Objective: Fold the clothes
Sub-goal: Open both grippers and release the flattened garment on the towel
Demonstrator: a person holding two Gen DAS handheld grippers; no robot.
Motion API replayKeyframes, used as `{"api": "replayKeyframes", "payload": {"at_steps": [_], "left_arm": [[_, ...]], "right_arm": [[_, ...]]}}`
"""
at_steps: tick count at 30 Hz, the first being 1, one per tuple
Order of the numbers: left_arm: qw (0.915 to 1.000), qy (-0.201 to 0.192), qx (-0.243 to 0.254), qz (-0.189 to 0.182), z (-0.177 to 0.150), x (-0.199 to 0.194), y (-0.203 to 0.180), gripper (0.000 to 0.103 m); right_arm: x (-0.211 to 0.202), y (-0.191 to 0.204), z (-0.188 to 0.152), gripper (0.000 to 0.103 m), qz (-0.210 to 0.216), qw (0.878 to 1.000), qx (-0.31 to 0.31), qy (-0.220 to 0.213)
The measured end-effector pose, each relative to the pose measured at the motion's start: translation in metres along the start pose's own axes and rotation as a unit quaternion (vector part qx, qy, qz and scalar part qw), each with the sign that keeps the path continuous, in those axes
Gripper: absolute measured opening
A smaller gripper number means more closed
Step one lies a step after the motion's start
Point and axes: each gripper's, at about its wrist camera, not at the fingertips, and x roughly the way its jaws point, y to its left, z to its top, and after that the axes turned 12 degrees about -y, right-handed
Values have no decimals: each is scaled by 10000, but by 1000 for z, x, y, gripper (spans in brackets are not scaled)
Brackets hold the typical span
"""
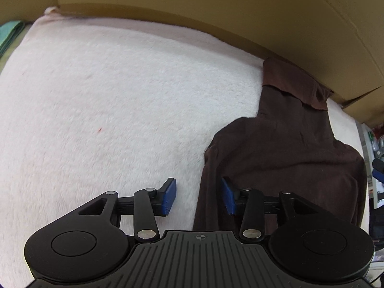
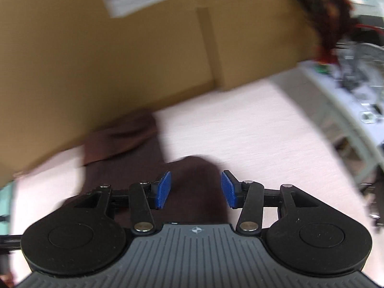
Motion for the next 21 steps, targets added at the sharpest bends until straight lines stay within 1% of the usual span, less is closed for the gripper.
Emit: {"api": "replayKeyframes", "payload": {"at_steps": [2, 4, 6, 7, 8, 9, 10, 12, 14, 15, 17, 20, 21], "left_arm": [[10000, 50, 51, -12, -6, -6, -1, 57], [9998, 82, 188, -7, -14, -12, -5, 57], [9992, 135, 381, -30, -23, -17, -12, 59], [9987, 164, 475, -37, -28, -19, -15, 61], [9983, 194, 554, -38, -33, -22, -18, 64], [9978, 224, 628, -37, -39, -24, -20, 68], [9973, 262, 681, -24, -45, -25, -22, 69], [9966, 352, 747, 28, -57, -28, -23, 70], [9960, 413, 782, 84, -69, -32, -22, 71], [9959, 398, 812, 87, -74, -35, -22, 71], [9948, 433, 913, 98, -82, -39, -24, 72], [9941, 440, 981, 156, -91, -44, -26, 71], [9940, 417, 994, 179, -93, -45, -26, 69]], "right_arm": [[6, 30, -7, 53, 657, 9974, -93, 298], [20, 61, -18, 52, 1276, 9893, -125, 701], [39, 90, -27, 52, 1717, 9789, -21, 1109], [49, 102, -32, 52, 1876, 9734, 23, 1315], [60, 115, -35, 52, 1992, 9683, 30, 1506], [70, 127, -38, 52, 2054, 9644, 13, 1663], [80, 138, -41, 52, 2088, 9612, -9, 1801], [96, 160, -46, 53, 2209, 9529, -81, 2076], [103, 179, -52, 53, 2310, 9444, -251, 2328], [104, 187, -56, 55, 2333, 9397, -375, 2471], [108, 203, -65, 56, 2270, 9337, -658, 2688], [111, 223, -81, 56, 2202, 9231, -1079, 2963], [111, 226, -86, 56, 2096, 9222, -1219, 3011]]}}
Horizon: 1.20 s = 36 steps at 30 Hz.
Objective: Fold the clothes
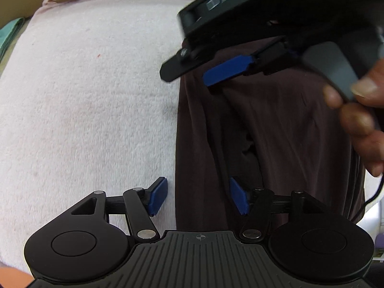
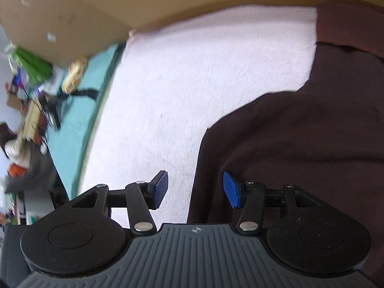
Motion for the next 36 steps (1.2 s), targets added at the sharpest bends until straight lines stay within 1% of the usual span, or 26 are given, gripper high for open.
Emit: {"api": "replayKeyframes", "payload": {"at_steps": [1, 2, 3, 4, 5, 6, 7, 8, 12, 15, 17, 20, 22, 25, 26, 28, 29, 30, 31, 32, 34, 35, 36], "left_arm": [[10000, -32, 8, 29, -2, -1, 0, 68], [10000, -63, 16, 58, -3, -2, 0, 62], [9999, -94, 33, 97, -4, -3, 0, 39], [9999, -103, -20, 66, -4, -4, 2, 27], [9999, -102, -112, -4, -4, -4, 4, 7], [9998, -107, -183, -57, -4, -4, 7, 4], [9996, -115, -244, -101, -4, -4, 10, 3], [9996, -132, -242, -106, -4, -5, 11, 0], [9993, -321, -134, 112, 10, -16, 24, 0], [9984, -468, -48, 326, 28, -27, 41, 0], [9975, -539, 39, 465, 41, -31, 53, 0], [9953, -634, 264, 687, 62, -33, 63, 0], [9930, -706, 388, 866, 75, -32, 68, 0], [9888, -798, 551, 1137, 96, -30, 74, 0], [9880, -786, 558, 1207, 100, -28, 76, 0], [9872, -719, 548, 1317, 106, -20, 81, 0], [9865, -651, 589, 1380, 106, -14, 82, 0], [9849, -536, 689, 1497, 105, -7, 83, 0], [9817, -392, 834, 1666, 101, 3, 82, 0], [9775, -244, 991, 1847, 96, 13, 80, 2], [9741, -226, 1052, 1987, 86, 17, 79, 6], [9731, -245, 1057, 2034, 81, 16, 80, 6], [9719, -265, 1062, 2082, 75, 16, 80, 11]], "right_arm": [[5, 2, -2, 56, -118, 9999, -83, 55], [8, 3, -5, 51, -190, 9997, -159, 80], [9, 5, -6, 42, -250, 9993, -259, 44], [9, 8, -7, 33, -338, 9986, -403, -17], [8, 9, -7, 10, -438, 9975, -554, -73], [7, 8, -7, 5, -469, 9968, -635, -125], [6, 5, -7, 5, -422, 9972, -589, -161], [3, 2, -7, 5, -333, 9982, -459, -203], [-13, -7, 0, 4, 207, 9985, 182, -467], [-18, -5, 15, 4, 501, 9959, 398, -635], [-17, -4, 26, 4, 617, 9941, 538, -707], [-8, -4, 43, 4, 674, 9915, 755, -821], [1, -8, 52, 4, 649, 9883, 1042, -907], [10, -16, 63, 1, 742, 9796, 1484, -1129], [13, -16, 65, 1, 748, 9784, 1543, -1151], [19, -13, 67, 1, 686, 9798, 1527, -1092], [22, -11, 67, 1, 623, 9813, 1488, -1051], [23, -11, 62, 4, 566, 9823, 1473, -1014], [23, -13, 55, 5, 540, 9821, 1506, -991], [21, -16, 49, 7, 540, 9816, 1558, -962], [13, -26, 34, 7, 545, 9800, 1672, -930], [6, -31, 26, 7, 507, 9798, 1660, -994], [-5, -37, 17, 7, 474, 9796, 1624, -1086]]}}
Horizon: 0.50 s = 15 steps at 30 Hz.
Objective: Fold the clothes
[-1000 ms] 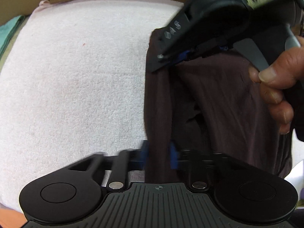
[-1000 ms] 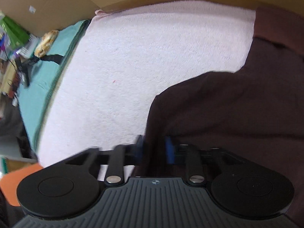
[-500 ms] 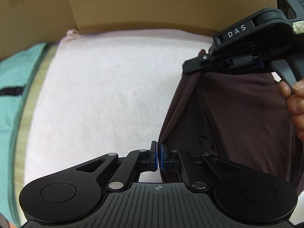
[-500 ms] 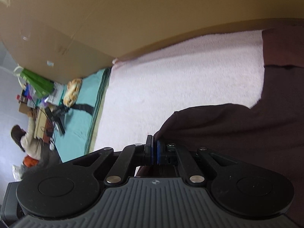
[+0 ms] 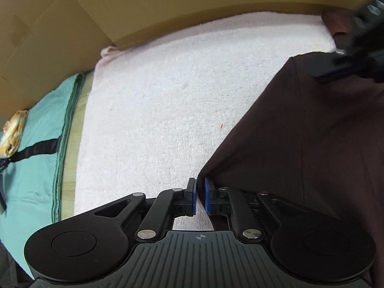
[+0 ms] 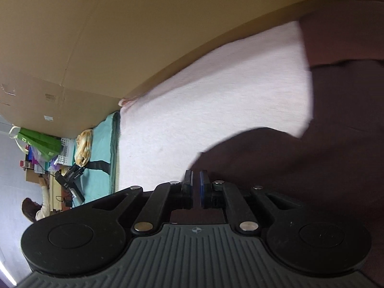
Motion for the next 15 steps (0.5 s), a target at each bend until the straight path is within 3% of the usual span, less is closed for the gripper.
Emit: {"api": "replayKeyframes", "payload": {"at_steps": [4, 8, 10, 15], "left_arm": [[9989, -106, -442, 121, -5, -11, 10, 16], [9969, -365, -679, 138, -9, -38, 15, 25], [9965, -483, -685, -14, -11, -53, 8, 37], [9932, -606, -580, -810, -21, -76, -29, 39]], "right_arm": [[-63, -45, -16, 9, -229, 9988, 132, -402], [-138, -102, -35, 34, -648, 9917, 583, -942], [-175, -133, -43, 36, -864, 9854, 846, -1203], [-232, -173, -64, 36, -1239, 9728, 1136, -1596]]}}
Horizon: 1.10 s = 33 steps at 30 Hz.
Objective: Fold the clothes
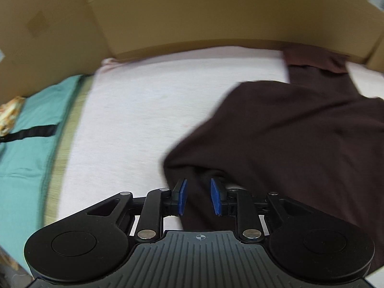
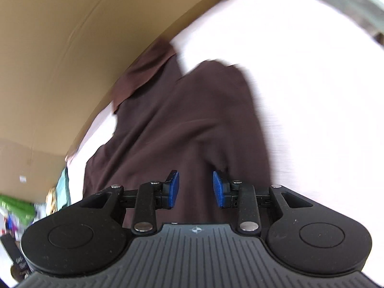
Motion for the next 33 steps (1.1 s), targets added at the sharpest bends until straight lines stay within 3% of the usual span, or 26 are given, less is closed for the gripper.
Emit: {"api": "replayKeyframes", "payload": {"at_steps": [4, 6, 7, 14, 17, 19, 20, 22, 23, 28, 29, 33], "left_arm": [[9992, 56, -23, -398, -7, 1, -30, 47], [9984, 80, -64, -553, -11, -1, -42, 51], [9981, 110, -75, -605, -14, -1, -47, 51], [9976, 427, -87, -539, -40, 5, -51, 51], [9971, 591, -168, -450, -50, 9, -44, 51], [9968, 638, -178, -437, -54, 11, -42, 51], [9967, 656, -181, -434, -56, 12, -42, 50], [9968, 660, -146, -431, -56, 13, -41, 52], [9969, 660, -114, -420, -56, 14, -41, 51], [9972, 663, 0, -351, -56, 14, -34, 49], [9972, 665, 2, -332, -56, 14, -31, 49], [9973, 716, 110, -107, -53, 16, -22, 52]], "right_arm": [[-17, -14, 1, 41, -140, 9994, 85, -298], [-19, -14, 1, 59, -260, 9990, -69, -364], [-20, -13, 0, 61, -323, 9987, -180, -360], [-21, -12, -17, 63, -647, 9965, -501, -198], [-20, -16, -27, 62, -600, 9965, -574, 36], [-21, -18, -35, 58, -532, 9963, -660, 154], [-22, -19, -38, 51, -521, 9959, -721, 160], [-25, -20, -40, 24, -543, 9947, -864, 114], [-26, -21, -38, 15, -549, 9945, -885, 113], [-48, -28, -21, 6, -811, 9906, -1076, -225], [-54, -28, -16, 0, -927, 9881, -1178, -344], [-76, -31, 13, 0, -1580, 9675, -1754, -910]]}}
